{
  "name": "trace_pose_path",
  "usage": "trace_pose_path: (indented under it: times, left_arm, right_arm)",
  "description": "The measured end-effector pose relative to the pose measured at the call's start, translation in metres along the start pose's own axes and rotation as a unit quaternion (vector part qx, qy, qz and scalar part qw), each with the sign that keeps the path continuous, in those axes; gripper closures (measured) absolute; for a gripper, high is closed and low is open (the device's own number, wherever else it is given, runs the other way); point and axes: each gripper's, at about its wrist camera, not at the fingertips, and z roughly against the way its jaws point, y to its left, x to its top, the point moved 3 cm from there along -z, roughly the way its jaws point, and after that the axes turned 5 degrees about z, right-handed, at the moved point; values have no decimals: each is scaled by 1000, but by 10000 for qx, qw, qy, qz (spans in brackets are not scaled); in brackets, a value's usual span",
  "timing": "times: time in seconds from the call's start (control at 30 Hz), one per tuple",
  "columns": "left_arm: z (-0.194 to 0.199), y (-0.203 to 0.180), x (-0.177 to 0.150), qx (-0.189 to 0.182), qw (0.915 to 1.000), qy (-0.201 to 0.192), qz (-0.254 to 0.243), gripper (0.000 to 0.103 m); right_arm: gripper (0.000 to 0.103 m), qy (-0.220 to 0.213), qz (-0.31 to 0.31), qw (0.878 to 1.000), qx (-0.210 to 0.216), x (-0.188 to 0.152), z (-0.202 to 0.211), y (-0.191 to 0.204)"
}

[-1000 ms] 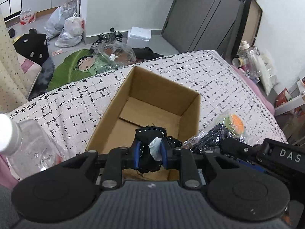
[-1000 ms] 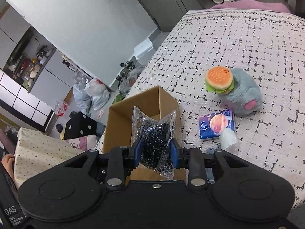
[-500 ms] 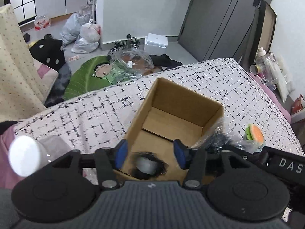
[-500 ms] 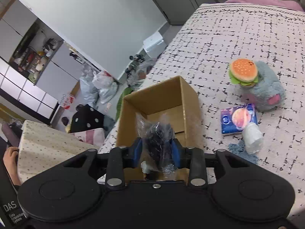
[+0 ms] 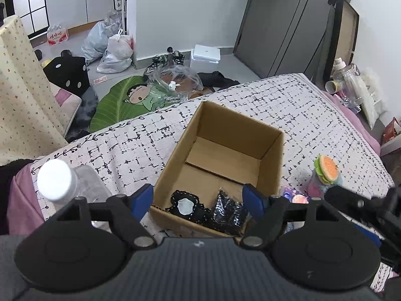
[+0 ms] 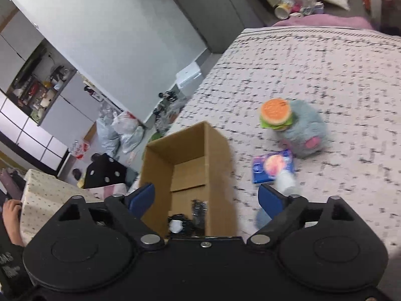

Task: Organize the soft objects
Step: 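Open both grippers to drop the pouch and bead bag into the box, then move both grippers back toward the denim pad and white cloth bundle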

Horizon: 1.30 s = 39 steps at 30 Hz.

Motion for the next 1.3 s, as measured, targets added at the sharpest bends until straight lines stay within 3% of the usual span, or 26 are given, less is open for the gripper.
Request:
trace_pose_path:
  times: [0.2,0.33,0.83,1.3]
  left_arm:
    - [17,-10,-6,-21,9999,-133,-77,20]
    - [28,-19,-11,-65,9997,-166,-182,20]
    - [52,-52,-30,-284,9986,-221,-395,20]
    - [48,-76,-50,-276,9978,-155,-587,20]
  right_arm:
    - [12,-116,4,9999,-104,-3,22,-21]
    - [7,-288,-45,9995,-118,-1,42,-36]
    - [7,-520,-449,9976,-68,2,82,-86]
    - [7,-445,-564,9974,-32,-6,78,-112]
